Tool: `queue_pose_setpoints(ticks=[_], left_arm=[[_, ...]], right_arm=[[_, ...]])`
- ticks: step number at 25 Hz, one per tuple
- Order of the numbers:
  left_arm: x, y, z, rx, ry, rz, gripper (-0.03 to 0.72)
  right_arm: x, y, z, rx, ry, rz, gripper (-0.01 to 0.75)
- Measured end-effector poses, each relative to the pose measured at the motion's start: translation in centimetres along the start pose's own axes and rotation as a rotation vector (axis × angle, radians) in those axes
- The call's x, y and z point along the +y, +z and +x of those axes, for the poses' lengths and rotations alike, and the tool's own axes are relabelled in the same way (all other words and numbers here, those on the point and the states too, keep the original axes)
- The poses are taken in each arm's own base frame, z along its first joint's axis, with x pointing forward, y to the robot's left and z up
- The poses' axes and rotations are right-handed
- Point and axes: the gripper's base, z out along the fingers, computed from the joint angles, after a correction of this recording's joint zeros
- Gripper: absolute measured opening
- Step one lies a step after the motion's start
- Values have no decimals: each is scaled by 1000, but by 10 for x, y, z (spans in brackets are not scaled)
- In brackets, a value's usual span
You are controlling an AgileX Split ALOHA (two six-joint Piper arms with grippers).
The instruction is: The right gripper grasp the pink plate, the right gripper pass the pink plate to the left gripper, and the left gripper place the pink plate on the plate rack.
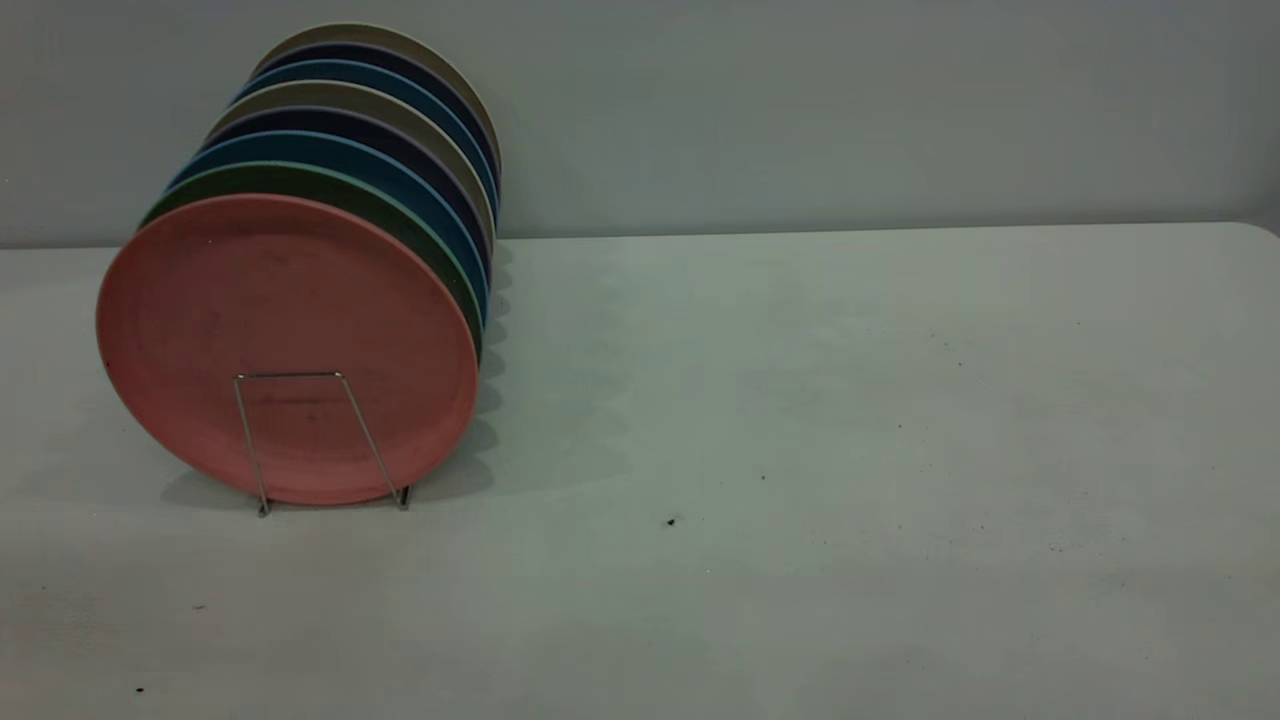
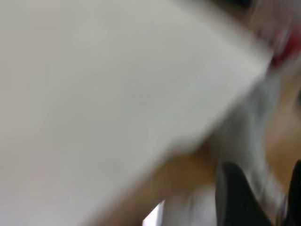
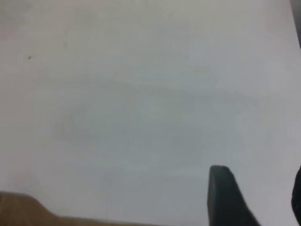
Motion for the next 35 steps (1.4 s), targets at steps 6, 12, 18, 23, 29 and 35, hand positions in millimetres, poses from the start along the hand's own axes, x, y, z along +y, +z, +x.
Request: queue_pose_setpoints(ticks=[6, 12, 18, 23, 29, 35], left_arm=[[19, -23, 25, 122, -154, -387, 306], [12, -41, 48, 111, -114, -491, 334], [8, -51, 58, 41, -68, -550, 463], [11, -52, 59, 22, -54, -590, 489], [12, -51, 59, 21, -53, -592, 491], [12, -52, 59, 16, -75, -611, 491]], right_arm=[[-2, 9, 0, -32, 6, 12, 358], [-2, 10, 0, -37, 10, 13, 358], [-2, 10, 0, -37, 12, 13, 358], [-2, 10, 0, -37, 12, 13, 358], [-2, 9, 0, -39, -22, -47, 358], [-2, 9, 0, -39, -21, -46, 358]])
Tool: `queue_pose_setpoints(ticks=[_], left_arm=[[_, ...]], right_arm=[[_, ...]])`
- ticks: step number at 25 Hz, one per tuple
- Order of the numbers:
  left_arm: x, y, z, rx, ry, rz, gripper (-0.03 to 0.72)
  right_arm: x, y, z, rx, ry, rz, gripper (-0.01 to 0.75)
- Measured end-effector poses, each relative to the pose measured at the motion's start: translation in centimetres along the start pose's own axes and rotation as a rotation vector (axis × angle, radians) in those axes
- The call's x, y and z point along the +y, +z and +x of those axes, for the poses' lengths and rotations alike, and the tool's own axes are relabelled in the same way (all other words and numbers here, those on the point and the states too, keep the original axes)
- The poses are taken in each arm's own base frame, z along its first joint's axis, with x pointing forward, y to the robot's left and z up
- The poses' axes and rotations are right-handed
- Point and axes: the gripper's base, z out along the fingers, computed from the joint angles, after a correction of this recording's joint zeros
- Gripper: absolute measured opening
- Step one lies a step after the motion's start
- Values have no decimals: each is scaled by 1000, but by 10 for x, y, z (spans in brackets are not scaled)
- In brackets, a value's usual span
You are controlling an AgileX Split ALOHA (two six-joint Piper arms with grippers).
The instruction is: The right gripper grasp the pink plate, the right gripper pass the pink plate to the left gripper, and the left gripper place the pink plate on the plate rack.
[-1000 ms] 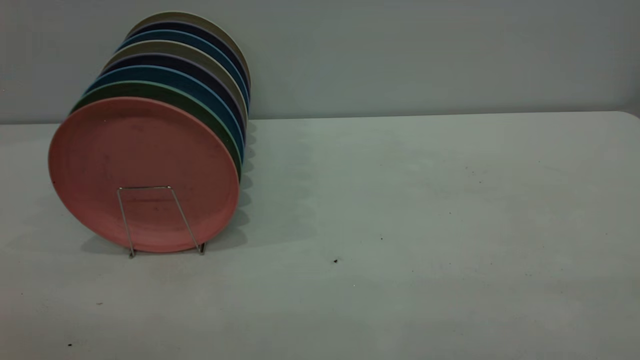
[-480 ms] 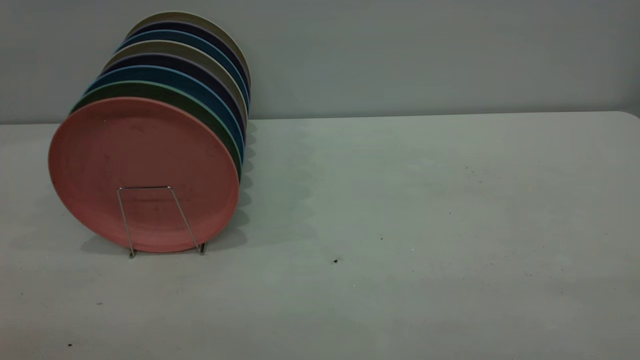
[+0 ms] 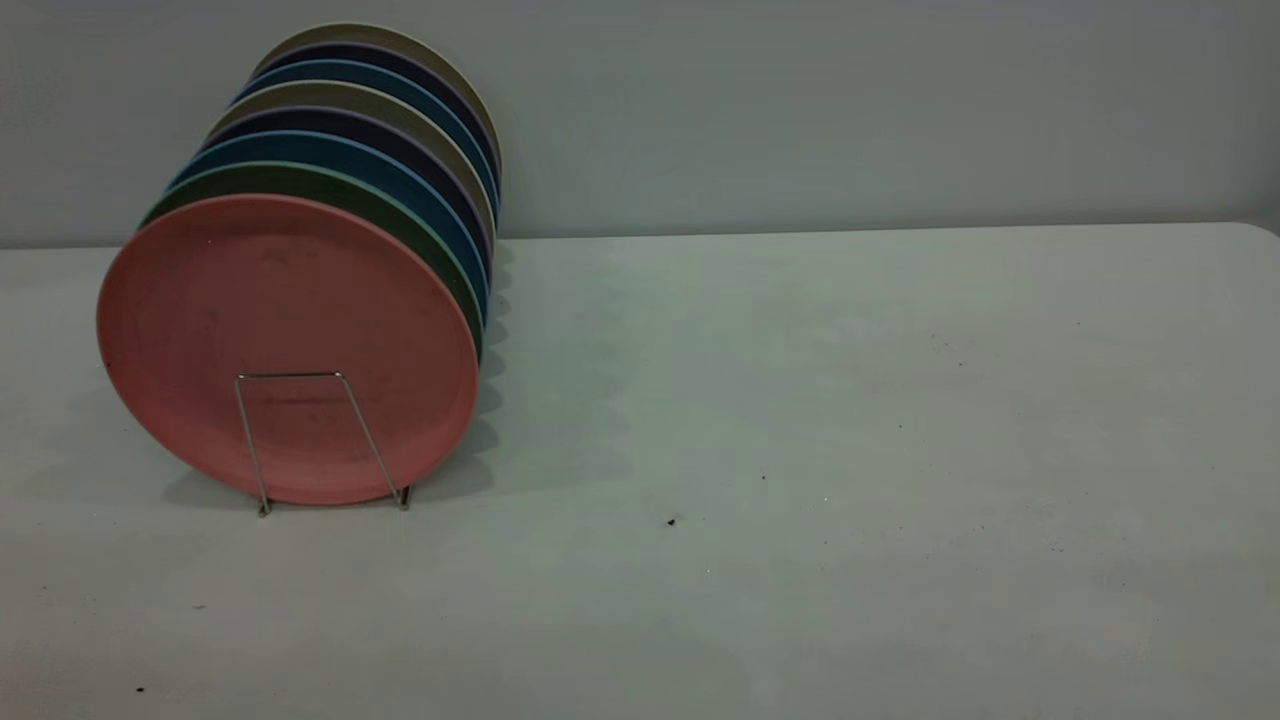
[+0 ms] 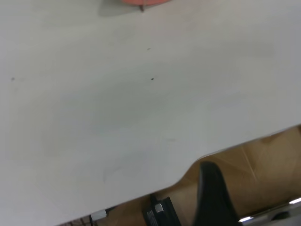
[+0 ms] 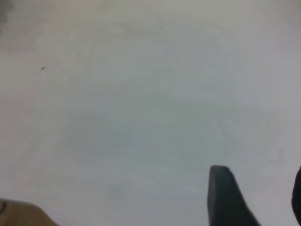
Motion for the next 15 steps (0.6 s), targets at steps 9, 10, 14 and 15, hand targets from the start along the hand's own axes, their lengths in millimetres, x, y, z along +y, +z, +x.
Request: queue_pose_setpoints(ticks=[9, 10, 14, 15], left_arm=[[-6, -15, 19, -176, -142, -176, 493], [-7, -15, 20, -178, -146, -181, 493], [-7, -15, 20, -176, -148, -184, 493], [-7, -15, 20, -176, -148, -184, 493]], right_arm=[[0, 0, 0, 0, 0, 0, 358], [0, 0, 0, 0, 0, 0, 358], [0, 0, 0, 0, 0, 0, 358], [0, 0, 0, 0, 0, -1, 358]])
